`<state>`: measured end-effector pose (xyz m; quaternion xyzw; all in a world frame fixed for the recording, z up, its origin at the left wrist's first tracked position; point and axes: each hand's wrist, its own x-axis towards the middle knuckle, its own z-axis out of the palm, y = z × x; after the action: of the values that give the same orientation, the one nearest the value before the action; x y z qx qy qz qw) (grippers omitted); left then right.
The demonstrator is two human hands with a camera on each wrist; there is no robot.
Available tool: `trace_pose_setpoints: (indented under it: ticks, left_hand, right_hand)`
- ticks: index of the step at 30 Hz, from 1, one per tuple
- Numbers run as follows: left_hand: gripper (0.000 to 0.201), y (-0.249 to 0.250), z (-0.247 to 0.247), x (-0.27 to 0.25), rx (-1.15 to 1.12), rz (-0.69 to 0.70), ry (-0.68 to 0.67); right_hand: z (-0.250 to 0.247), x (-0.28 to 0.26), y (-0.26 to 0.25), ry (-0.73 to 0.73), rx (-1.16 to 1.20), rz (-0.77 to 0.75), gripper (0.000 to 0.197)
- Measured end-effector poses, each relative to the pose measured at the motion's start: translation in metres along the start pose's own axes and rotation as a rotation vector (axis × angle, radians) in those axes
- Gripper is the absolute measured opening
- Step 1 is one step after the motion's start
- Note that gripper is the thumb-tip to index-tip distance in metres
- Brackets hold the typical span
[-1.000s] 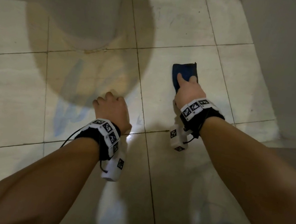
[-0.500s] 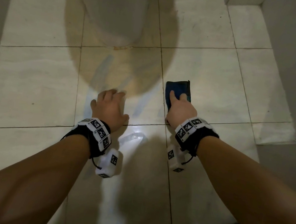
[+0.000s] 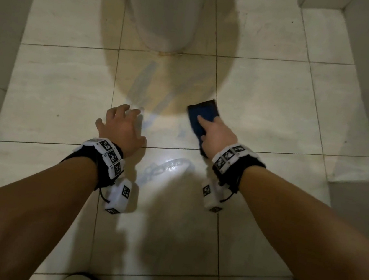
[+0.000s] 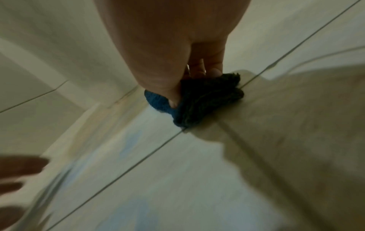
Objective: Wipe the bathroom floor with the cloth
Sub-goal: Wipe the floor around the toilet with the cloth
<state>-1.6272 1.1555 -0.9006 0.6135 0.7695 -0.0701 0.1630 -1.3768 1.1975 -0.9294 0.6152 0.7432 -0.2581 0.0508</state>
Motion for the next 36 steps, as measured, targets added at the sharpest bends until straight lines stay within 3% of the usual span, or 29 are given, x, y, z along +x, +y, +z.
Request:
trace_pose_setpoints:
  ticks: [6,11,25,29,32,36]
  left_hand:
    - [0.082,-0.01,0.0,-0.012,-0.035,-0.128,-0.093]
    - [0.067,-0.017,0.005,-0.021,-0.053,-0.151,-0.164]
    - [0.082,-0.027,0.005,-0.009,-0.039,-0.184,-0.194]
    - [0.083,-0.026,0.007,-0.01,-0.045,-0.187,-0.179]
    - [0.084,-0.026,0.008,-0.009,-0.049,-0.191,-0.18]
    - [0.085,-0.023,0.009,-0.011,-0.049,-0.203,-0.175]
  right_hand:
    - [-0.033,0.009,0.054,0.038,0.026,0.148,0.06]
    - [-0.025,0.006,0.055,0.07,0.012,0.148,0.058]
    - [-0.019,0.011,0.03,0.037,-0.026,0.206,0.067]
    - [-0.007,0.005,-0.017,-0.034,-0.101,0.048,0.075]
    - [0.009,-0.006,-0.059,-0.169,-0.181,-0.108,0.083]
    - [0.02,-0.01,-0.074,-0.245,-0.237,-0.153,0.085]
